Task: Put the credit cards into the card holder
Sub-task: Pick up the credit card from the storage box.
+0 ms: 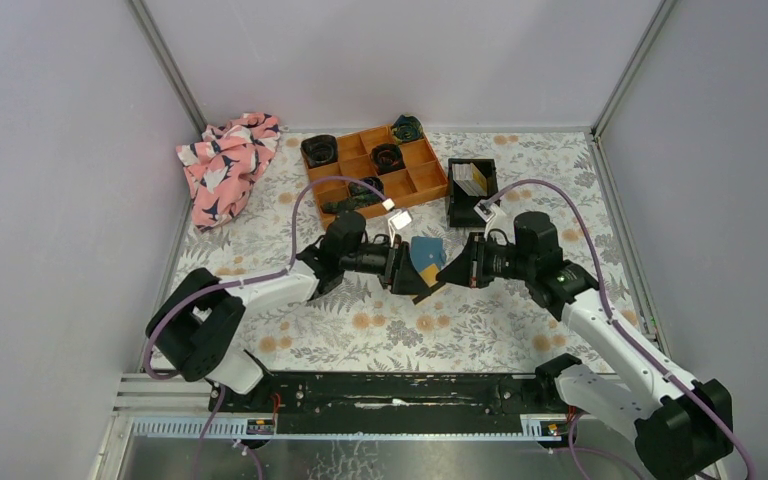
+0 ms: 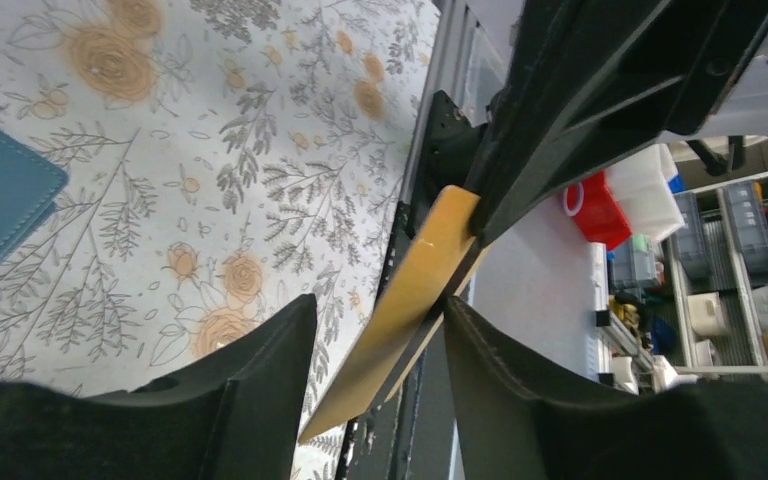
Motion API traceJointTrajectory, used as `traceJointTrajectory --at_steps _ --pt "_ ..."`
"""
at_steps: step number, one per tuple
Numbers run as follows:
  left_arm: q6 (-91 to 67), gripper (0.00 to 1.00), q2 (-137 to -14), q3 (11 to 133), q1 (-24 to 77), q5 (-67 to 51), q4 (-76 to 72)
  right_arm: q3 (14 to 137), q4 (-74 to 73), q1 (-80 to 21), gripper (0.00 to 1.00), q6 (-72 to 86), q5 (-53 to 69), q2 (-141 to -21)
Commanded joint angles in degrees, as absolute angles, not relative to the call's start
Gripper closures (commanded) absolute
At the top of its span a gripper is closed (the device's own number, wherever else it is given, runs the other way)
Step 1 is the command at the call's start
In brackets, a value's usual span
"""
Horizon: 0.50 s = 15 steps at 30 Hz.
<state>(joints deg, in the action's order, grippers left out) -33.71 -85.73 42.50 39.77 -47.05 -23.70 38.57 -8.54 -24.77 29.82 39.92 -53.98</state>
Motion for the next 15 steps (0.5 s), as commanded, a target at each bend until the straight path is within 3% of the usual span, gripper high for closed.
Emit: traceJointTrajectory --at_steps 1,7,12,15 --pt "-35.74 0.49 -86.70 44.01 38.58 -54.53 -30.24 38.78 -4.21 -25.22 1.00 30.28 41.93 -55.32" --pt "-39.45 0.58 -85.60 42.52 36.72 -55.60 -35.36 37.94 -3.25 -25.19 1.00 30.05 41.75 -56.85" --pt "-41.30 0.99 -86.45 42.25 36.13 -56.80 -37.70 37.79 -2.70 -25.22 1.00 30.14 41.51 -57.04" --pt "-41.85 1.00 -87.57 42.28 36.11 -57.36 -37.93 38.17 -2.15 -25.19 1.00 30.49 41.30 -57.16"
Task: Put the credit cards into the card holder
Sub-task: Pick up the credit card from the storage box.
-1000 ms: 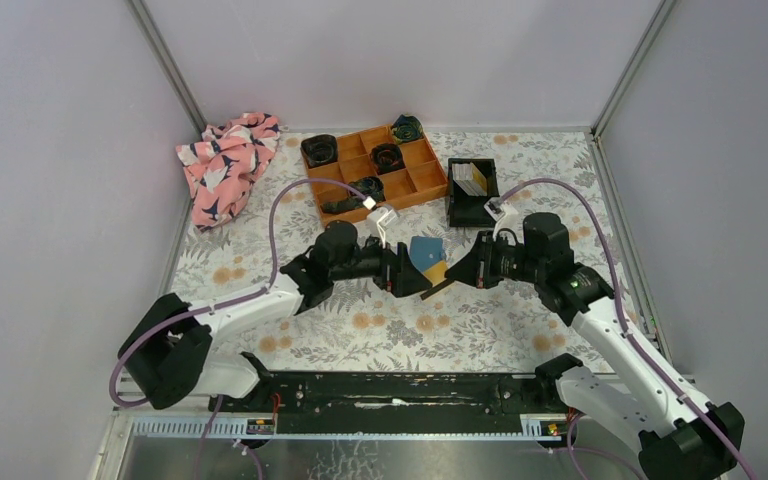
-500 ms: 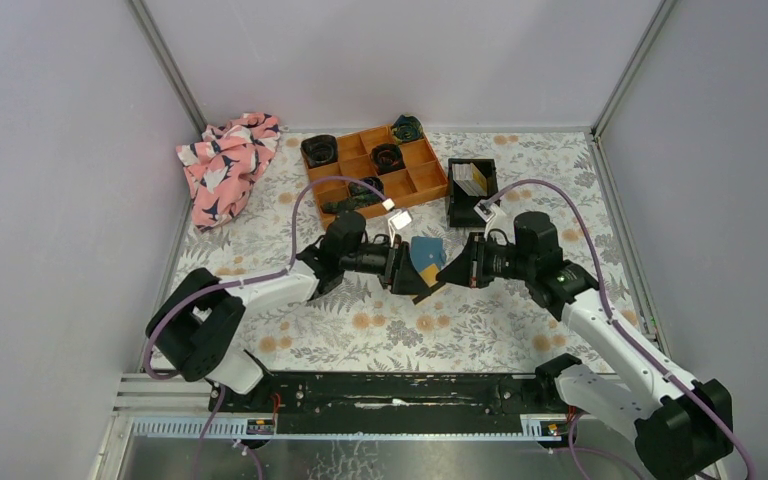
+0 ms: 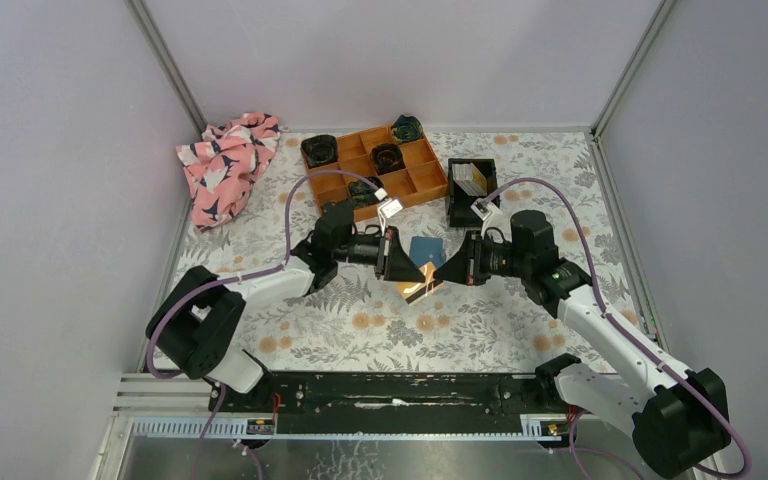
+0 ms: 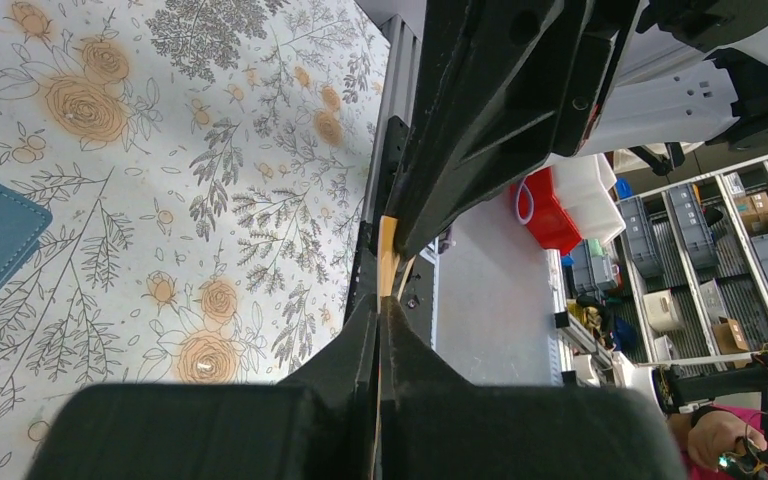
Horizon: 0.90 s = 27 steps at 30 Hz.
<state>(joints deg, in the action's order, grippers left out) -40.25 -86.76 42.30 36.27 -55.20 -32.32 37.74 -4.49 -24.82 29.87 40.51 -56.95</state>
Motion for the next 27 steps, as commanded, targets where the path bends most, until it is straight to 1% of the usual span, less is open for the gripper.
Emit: traceJointTrajectory --at_steps 1,2,3,4,5,8,9,13,17,21,27 --pt "-42.39 1.00 -87.99 42.28 36.17 -57.61 -38.30 38.41 -2.31 -25.14 1.00 30.49 41.16 -57.33" --pt "-42.71 1.00 -88.18 42.29 36.11 -57.71 -38.61 38.81 -2.82 -25.17 1.00 30.33 40.59 -57.36" --pt "-42.72 1.00 -88.16 42.38 36.12 -57.51 -38.46 39.11 -3.60 -25.21 0.96 29.79 39.33 -57.16" --pt "-42.46 1.00 -88.00 42.53 36.12 -56.86 -37.85 39.19 -4.44 -25.21 0.85 29.46 36.75 -56.78" --pt "-42.00 1.00 -87.77 42.64 36.13 -55.19 -36.87 39.01 -4.99 -25.20 0.73 29.30 34.74 -55.99" --pt "-42.57 1.00 -86.57 41.92 36.15 -49.48 -36.07 37.06 -3.41 -25.15 0.49 30.45 30.63 -53.06" --pt "-43.66 1.00 -86.12 41.35 36.13 -46.59 -36.86 36.31 -2.78 -25.16 0.45 30.90 29.50 -52.28" --pt "-52.10 1.00 -84.57 37.16 36.51 -34.66 -43.60 32.26 3.11 -25.19 0.42 34.70 26.41 -49.49" --pt "-61.07 1.00 -83.80 30.63 38.45 -25.07 -55.82 27.76 10.94 -25.20 0.41 39.57 25.88 -48.76" --pt "-64.90 1.00 -85.21 29.19 41.90 -20.26 -61.40 24.61 18.11 -25.18 0.41 43.67 26.23 -50.26" --pt "-68.42 1.00 -86.55 27.92 44.13 -14.43 -64.82 21.74 24.02 -25.20 0.44 47.53 26.49 -51.89"
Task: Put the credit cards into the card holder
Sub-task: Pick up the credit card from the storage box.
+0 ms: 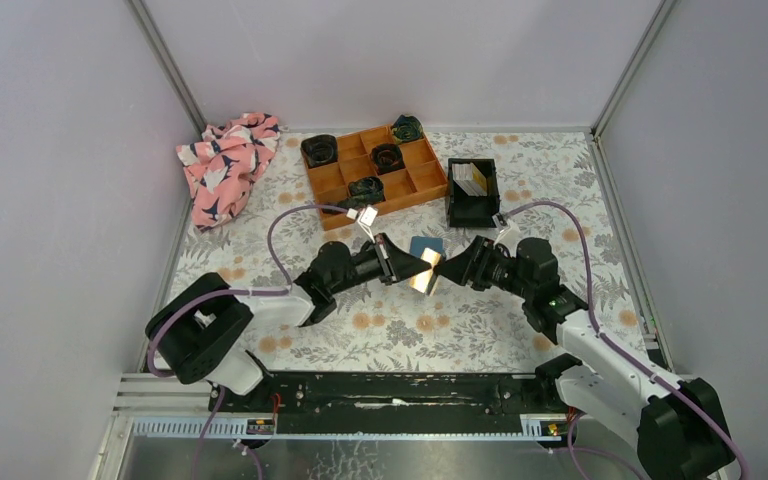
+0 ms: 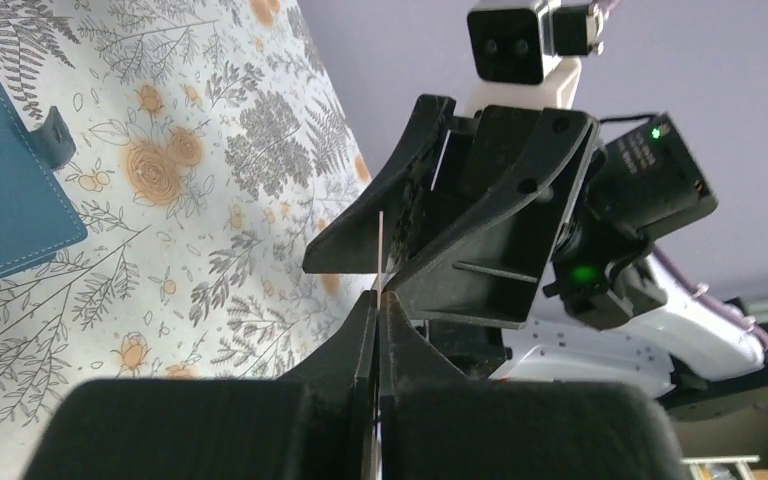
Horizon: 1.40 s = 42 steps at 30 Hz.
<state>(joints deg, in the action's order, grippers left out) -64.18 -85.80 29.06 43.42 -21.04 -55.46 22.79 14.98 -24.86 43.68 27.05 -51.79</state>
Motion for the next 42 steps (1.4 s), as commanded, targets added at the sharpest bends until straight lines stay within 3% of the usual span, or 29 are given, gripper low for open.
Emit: traceJointTrajectory --at_steps 1,15,17,22,24,27,31,36,42 --pt "-69.11 1.00 -86.84 27.68 44.18 -14.26 -65.75 21.34 24.65 -25.16 0.45 47.74 26.51 -51.86" --pt "-74.55 1.00 -92.63 27.25 45.25 -11.62 -73.60 16.60 38.20 -25.16 0.62 55.34 32.28 -54.32" --pt "-74.98 1.00 -93.10 27.25 45.56 -11.29 -74.30 16.16 40.91 -25.22 0.68 56.88 33.48 -55.29" --pt "-75.67 1.00 -94.42 27.31 45.72 -10.56 -74.66 15.60 45.69 -25.22 0.98 59.58 35.39 -56.72" --pt "-75.99 0.95 -94.65 26.85 45.70 -9.77 -74.35 16.12 45.03 -25.17 1.00 59.66 35.23 -56.52" --pt "-75.39 0.73 -94.10 26.35 45.17 -7.74 -70.43 19.45 36.03 -25.21 1.00 55.72 33.18 -54.51" --pt "-72.23 0.58 -91.06 26.26 43.51 -4.70 -62.10 28.76 14.25 -25.14 1.00 45.97 28.03 -53.82" --pt "-68.88 0.52 -88.29 26.82 40.43 -2.06 -52.92 39.50 -1.79 -25.21 1.00 37.04 21.59 -59.88" --pt "-62.92 0.52 -86.37 29.64 38.76 1.19 -40.64 48.08 -11.10 -25.25 1.00 33.58 18.29 -71.28"
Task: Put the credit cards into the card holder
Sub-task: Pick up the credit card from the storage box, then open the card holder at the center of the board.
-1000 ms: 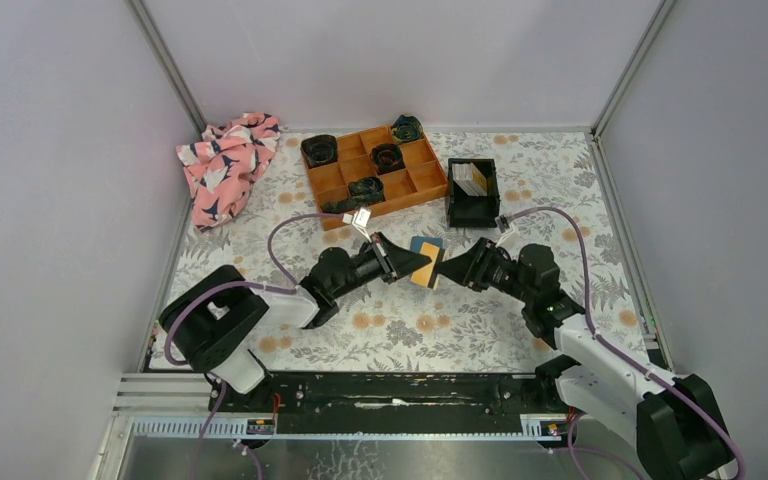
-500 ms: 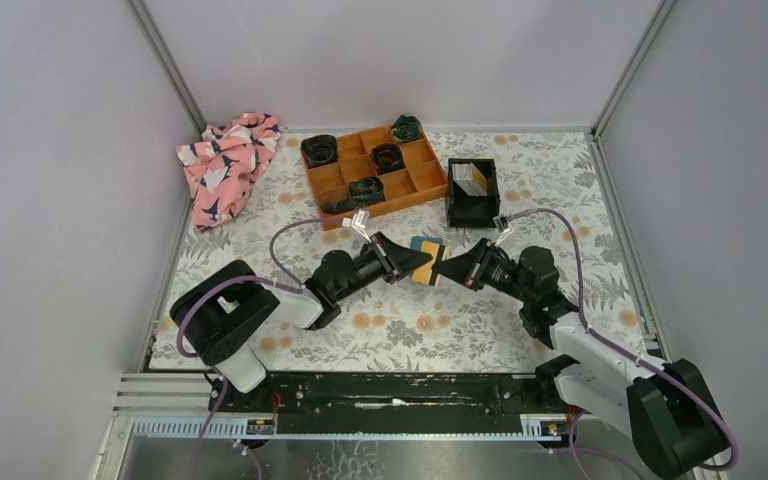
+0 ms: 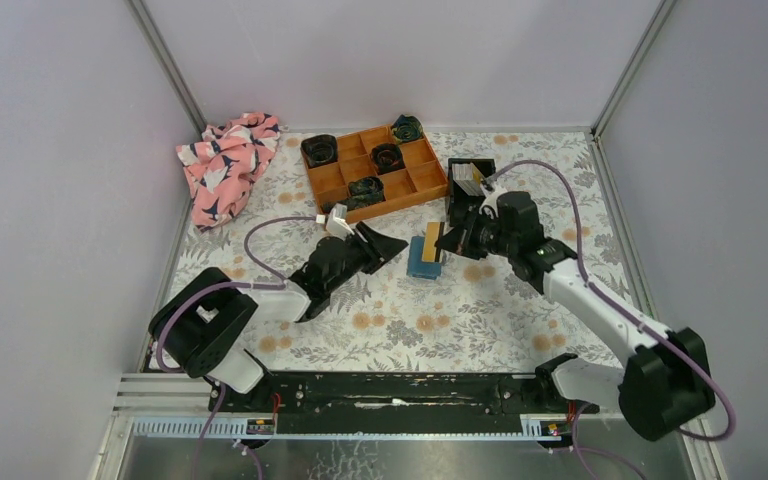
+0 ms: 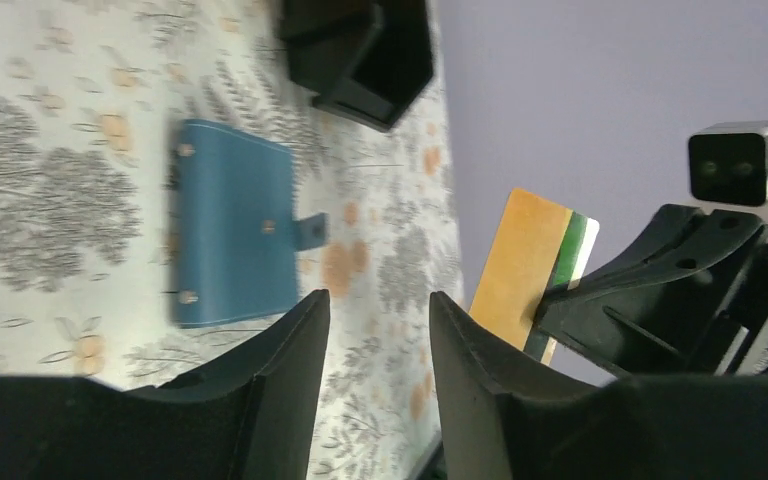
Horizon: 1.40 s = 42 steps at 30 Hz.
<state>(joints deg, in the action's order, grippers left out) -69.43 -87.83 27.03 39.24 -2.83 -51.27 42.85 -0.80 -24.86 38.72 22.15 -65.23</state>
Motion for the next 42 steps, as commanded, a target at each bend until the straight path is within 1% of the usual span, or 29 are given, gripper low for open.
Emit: traceJointTrajectory --at_steps 1,9,19,28,42 --pt "-61.79 0.53 -86.44 30.49 38.76 1.80 -38.29 49.11 -11.76 -25.29 1.00 33.37 18.14 -73.00" --pt "-54.27 0.61 -88.54 37.15 38.76 5.85 -25.61 57.35 -16.07 -26.57 1.00 32.41 14.92 -84.53" --pt "-48.44 0.64 -94.02 44.51 38.77 6.83 -16.81 65.77 -23.32 -26.66 1.00 30.77 11.20 -94.52" --pt "-45.62 0.65 -97.95 48.32 38.76 6.73 -13.56 67.57 -27.26 -25.42 1.00 29.43 8.55 -94.99" --pt "-44.65 0.66 -101.99 50.95 38.85 5.39 -12.79 62.93 -27.08 -20.26 1.00 27.26 10.63 -93.17"
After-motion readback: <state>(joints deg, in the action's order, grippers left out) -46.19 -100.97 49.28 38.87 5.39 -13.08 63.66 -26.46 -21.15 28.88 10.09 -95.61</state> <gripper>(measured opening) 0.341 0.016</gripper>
